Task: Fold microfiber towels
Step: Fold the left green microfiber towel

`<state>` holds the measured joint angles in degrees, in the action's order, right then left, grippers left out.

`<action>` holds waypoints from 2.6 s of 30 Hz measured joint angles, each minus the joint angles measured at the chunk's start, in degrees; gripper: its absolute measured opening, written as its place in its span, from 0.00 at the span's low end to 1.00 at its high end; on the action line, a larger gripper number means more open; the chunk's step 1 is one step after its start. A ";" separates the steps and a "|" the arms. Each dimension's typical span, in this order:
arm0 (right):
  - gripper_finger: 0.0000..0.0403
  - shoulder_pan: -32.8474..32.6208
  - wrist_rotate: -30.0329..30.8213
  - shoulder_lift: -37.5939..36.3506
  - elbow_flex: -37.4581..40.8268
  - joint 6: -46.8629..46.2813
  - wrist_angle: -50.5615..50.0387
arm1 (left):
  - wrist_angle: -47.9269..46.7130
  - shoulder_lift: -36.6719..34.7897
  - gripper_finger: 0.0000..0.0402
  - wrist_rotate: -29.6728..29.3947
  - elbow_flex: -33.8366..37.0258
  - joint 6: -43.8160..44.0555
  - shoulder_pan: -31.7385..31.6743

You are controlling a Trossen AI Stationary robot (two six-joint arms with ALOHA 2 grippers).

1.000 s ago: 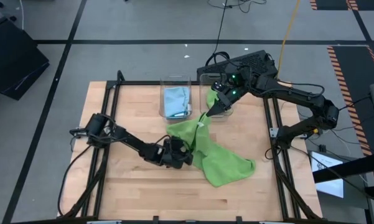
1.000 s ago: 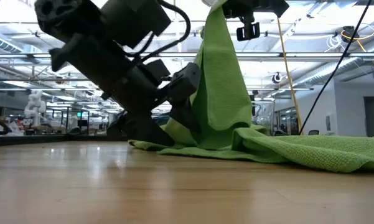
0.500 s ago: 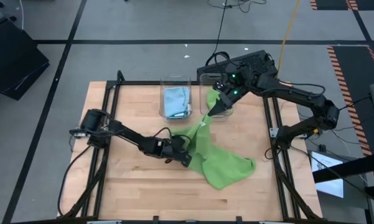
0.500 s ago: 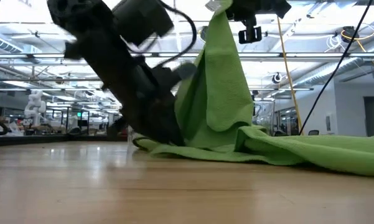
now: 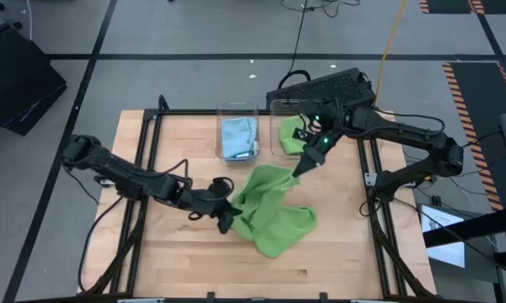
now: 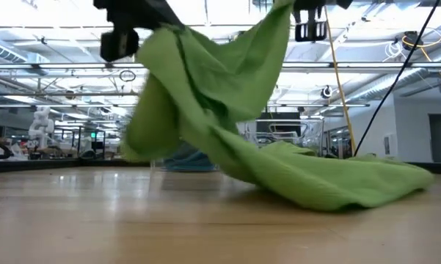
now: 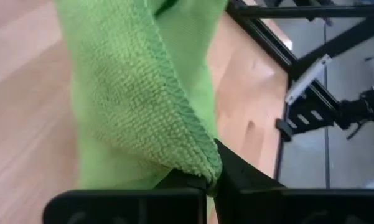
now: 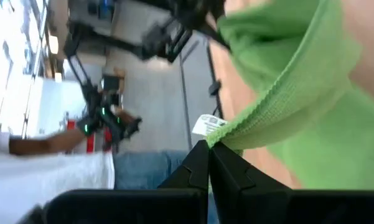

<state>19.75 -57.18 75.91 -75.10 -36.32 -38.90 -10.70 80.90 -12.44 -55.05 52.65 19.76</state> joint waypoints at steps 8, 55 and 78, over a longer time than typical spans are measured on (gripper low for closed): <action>0.00 -8.03 0.44 -0.74 -0.01 -3.13 1.12 | -8.07 1.33 0.10 -0.66 0.09 8.48 3.84; 0.00 -28.77 -1.87 -11.90 -0.05 -24.24 7.34 | -8.84 -2.96 0.00 14.60 -27.66 -11.54 5.47; 0.00 -14.74 64.23 -1.59 -0.01 16.67 -35.30 | -31.00 0.93 0.01 1.80 -12.36 -27.09 -13.65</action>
<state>5.01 7.06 74.32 -75.11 -19.64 -74.20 -41.70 81.83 -10.63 -67.42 25.56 6.11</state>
